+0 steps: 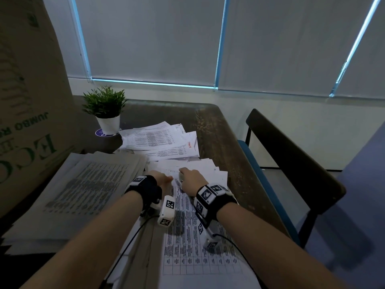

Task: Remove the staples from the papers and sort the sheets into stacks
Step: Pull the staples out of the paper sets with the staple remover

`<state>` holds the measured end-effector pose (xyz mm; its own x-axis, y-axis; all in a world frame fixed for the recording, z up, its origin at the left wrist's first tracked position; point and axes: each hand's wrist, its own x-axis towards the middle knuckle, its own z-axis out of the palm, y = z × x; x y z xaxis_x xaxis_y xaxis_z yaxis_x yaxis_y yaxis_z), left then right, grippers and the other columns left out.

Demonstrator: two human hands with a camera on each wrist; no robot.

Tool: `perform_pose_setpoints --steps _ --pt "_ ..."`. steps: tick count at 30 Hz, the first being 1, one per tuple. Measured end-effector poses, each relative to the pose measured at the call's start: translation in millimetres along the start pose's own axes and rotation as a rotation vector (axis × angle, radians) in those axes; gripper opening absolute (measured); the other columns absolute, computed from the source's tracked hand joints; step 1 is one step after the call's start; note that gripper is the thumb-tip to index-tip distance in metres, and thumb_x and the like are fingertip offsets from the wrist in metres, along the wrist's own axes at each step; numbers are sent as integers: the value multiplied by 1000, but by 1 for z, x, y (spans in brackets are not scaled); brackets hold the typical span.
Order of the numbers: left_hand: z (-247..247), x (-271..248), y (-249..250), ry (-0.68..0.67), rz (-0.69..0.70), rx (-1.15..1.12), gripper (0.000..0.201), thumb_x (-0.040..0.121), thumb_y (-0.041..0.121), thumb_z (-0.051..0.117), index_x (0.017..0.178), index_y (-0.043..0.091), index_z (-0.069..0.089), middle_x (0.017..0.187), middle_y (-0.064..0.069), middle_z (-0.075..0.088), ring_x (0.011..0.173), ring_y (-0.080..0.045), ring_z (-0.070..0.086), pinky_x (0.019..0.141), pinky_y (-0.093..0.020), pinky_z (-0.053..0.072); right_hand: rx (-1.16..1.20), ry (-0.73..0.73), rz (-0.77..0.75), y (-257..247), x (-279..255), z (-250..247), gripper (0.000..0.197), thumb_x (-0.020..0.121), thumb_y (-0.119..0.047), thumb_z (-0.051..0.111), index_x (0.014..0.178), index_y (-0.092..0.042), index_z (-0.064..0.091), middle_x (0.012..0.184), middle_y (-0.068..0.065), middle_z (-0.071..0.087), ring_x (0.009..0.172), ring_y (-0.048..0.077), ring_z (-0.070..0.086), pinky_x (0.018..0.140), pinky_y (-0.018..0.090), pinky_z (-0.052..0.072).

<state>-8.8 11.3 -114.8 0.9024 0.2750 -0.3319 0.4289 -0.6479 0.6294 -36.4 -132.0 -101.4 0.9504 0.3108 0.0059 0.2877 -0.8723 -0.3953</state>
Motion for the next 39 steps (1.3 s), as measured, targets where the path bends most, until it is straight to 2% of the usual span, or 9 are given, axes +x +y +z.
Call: perform_pose_setpoints --steps 8,18,22,25,28,31,34,36,39 --pt "-1 6 -4 -33 -20 -103 52 85 31 68 121 -5 58 122 -16 61 112 -30 59 96 -36 48 -12 -1 234 -24 23 14 43 101 -25 47 140 -10 36 138 22 43 126 40 45 101 44 40" --pt "-5 -2 3 -44 -6 27 54 89 35 63 126 -3 52 129 -16 55 118 -29 54 97 -33 44 133 -12 308 -21 39 16 53 102 -34 41 151 -23 23 142 22 40 129 42 44 109 52 36" --pt "-5 -5 3 -34 7 55 57 90 38 60 128 -3 52 131 -17 54 119 -29 52 100 -33 43 322 89 380 -18 36 14 50 100 -28 42 147 -22 27 138 20 48 125 40 49 104 49 41" --pt "-5 -9 0 -1 5 -12 62 90 41 59 131 -4 48 135 -17 51 123 -29 50 98 -31 42 588 238 466 -2 25 8 39 98 -15 39 134 -28 32 121 17 60 106 35 59 85 42 46" --pt "-3 -3 -8 -118 -11 -259 59 81 26 74 123 -7 50 119 -21 59 102 -33 60 78 -37 51 784 442 550 19 8 4 19 101 -11 32 108 -28 36 100 12 60 76 24 58 62 36 47" --pt "-14 -5 -10 -382 -78 -339 33 86 12 66 109 -9 54 85 -20 59 69 -30 56 62 -35 46 910 614 669 43 -1 0 25 98 -6 33 96 -27 48 111 16 57 82 32 61 71 44 58" --pt "-26 -1 -15 -421 -34 -217 17 82 3 68 89 -8 58 79 -22 63 72 -33 60 76 -43 49 946 664 727 62 -6 -3 28 98 -5 37 91 -25 56 123 17 54 88 34 59 70 37 52" --pt "-29 0 -20 -389 -7 -209 34 71 1 78 97 -12 60 95 -29 67 89 -40 66 94 -53 47 988 690 754 69 -7 -3 27 98 -5 40 92 -26 56 126 16 54 90 35 59 72 38 52" --pt "-33 -12 -17 -342 28 -256 41 70 3 80 104 -10 63 104 -26 67 93 -38 67 90 -53 51 1086 673 784 78 -5 -6 27 96 -6 43 109 -26 56 129 16 56 95 35 61 77 38 53"
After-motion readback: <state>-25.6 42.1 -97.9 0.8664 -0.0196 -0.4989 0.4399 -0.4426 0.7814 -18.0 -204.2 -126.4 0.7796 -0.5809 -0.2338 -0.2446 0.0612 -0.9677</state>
